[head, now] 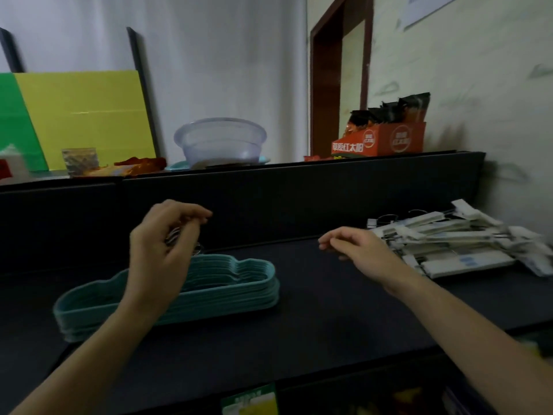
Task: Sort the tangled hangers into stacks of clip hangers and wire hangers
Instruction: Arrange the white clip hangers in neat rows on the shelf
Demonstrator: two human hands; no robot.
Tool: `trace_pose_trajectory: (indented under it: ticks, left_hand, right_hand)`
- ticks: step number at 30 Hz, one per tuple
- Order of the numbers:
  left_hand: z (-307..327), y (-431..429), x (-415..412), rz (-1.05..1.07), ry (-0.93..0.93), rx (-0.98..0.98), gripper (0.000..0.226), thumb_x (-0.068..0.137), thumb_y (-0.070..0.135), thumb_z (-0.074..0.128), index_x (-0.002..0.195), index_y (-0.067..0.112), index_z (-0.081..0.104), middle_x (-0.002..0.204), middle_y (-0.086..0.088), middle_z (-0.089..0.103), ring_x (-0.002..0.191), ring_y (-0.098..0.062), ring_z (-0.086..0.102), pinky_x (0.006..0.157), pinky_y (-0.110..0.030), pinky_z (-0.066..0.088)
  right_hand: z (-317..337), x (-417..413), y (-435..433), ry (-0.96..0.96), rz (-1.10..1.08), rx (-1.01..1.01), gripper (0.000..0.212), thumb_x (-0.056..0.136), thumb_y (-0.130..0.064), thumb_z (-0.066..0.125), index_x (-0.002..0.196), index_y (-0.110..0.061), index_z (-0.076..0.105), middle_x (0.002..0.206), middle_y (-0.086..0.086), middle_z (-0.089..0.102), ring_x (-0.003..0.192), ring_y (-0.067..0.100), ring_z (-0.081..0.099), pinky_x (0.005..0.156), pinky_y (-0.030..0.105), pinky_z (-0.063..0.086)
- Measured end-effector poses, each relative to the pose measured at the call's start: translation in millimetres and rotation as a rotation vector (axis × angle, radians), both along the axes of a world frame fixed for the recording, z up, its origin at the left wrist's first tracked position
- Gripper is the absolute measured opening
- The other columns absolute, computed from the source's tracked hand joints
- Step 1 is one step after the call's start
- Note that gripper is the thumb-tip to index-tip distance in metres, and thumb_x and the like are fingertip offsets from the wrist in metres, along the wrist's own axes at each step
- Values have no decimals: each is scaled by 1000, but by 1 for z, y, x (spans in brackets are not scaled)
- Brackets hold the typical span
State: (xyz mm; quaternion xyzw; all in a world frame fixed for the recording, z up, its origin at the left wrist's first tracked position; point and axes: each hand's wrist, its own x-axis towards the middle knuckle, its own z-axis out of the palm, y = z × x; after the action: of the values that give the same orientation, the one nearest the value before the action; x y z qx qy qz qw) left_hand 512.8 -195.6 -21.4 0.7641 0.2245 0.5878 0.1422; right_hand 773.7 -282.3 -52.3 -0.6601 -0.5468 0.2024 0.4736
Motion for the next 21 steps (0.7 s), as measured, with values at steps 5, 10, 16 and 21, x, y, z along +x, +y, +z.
trace_pose_trajectory:
  ticks: [5,10,16,21]
  left_hand:
    - [-9,-23,96,-198,102,-168,23,90,4,52,87,24,65,85,0,63,72,-8,57,61,-15,44]
    - [-35,-25,205,-215,138,-557,19,95,19,46,106,22,60,107,1,60,99,-9,56,79,-19,44]
    - [-67,-7,304,-50,-61,-1053,56,95,44,37,143,16,29,147,-5,34,131,-23,36,105,-36,30]
    - [-77,-6,345,-46,-140,-1157,50,95,43,34,136,14,41,134,-9,50,118,-26,50,105,-42,37]
  right_hand:
    - [29,81,-30,-209,-104,31,21,95,-14,48,95,-25,66,92,-10,67,90,1,61,73,15,45]
    - [45,171,-39,-366,-124,-29,26,94,-7,46,102,-23,65,98,-8,64,97,5,59,80,13,42]
    - [37,232,-10,-710,8,-276,35,96,-16,45,130,-19,52,136,0,52,124,15,48,103,30,40]
    - [26,264,5,-908,62,-529,44,97,-47,28,134,-29,46,134,3,53,118,24,50,95,39,42]
